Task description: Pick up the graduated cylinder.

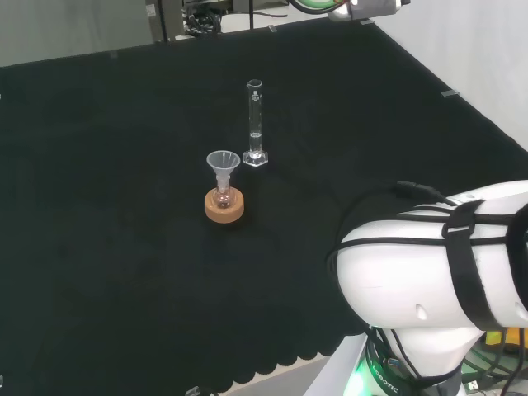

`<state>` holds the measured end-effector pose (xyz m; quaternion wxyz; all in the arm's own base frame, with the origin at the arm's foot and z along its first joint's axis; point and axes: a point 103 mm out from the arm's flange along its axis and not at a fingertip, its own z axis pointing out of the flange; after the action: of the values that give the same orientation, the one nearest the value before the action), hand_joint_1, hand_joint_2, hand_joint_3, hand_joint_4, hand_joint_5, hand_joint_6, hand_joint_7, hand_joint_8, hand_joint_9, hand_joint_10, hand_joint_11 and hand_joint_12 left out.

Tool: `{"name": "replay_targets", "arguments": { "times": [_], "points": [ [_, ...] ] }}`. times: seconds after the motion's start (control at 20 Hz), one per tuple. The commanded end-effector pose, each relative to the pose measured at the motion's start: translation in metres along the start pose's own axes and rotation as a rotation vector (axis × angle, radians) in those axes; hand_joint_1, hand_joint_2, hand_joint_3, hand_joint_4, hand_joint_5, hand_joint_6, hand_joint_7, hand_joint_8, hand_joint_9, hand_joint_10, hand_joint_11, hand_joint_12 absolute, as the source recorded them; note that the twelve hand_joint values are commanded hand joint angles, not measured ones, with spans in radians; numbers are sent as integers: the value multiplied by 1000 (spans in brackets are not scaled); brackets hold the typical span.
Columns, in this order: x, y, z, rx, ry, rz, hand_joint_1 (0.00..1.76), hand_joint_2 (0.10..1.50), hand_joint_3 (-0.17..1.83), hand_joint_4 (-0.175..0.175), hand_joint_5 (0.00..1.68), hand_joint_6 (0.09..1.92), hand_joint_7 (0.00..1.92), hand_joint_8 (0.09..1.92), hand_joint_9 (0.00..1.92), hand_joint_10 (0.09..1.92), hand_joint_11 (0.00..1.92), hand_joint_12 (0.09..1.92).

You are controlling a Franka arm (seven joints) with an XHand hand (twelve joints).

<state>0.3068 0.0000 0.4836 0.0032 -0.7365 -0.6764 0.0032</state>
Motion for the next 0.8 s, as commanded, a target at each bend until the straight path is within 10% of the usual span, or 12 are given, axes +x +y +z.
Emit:
{"name": "replay_targets", "arguments": {
  "times": [0.05, 0.8],
  "points": [
    [0, 1, 0, -8, -7, 1, 150, 1282, 13, -8, 268, 87, 27, 552, 504, 87, 107, 1367],
    [-22, 15, 23, 13, 10, 72, 32, 1366, 54, -2, 264, 87, 18, 505, 477, 87, 94, 1358]
  ]
}}
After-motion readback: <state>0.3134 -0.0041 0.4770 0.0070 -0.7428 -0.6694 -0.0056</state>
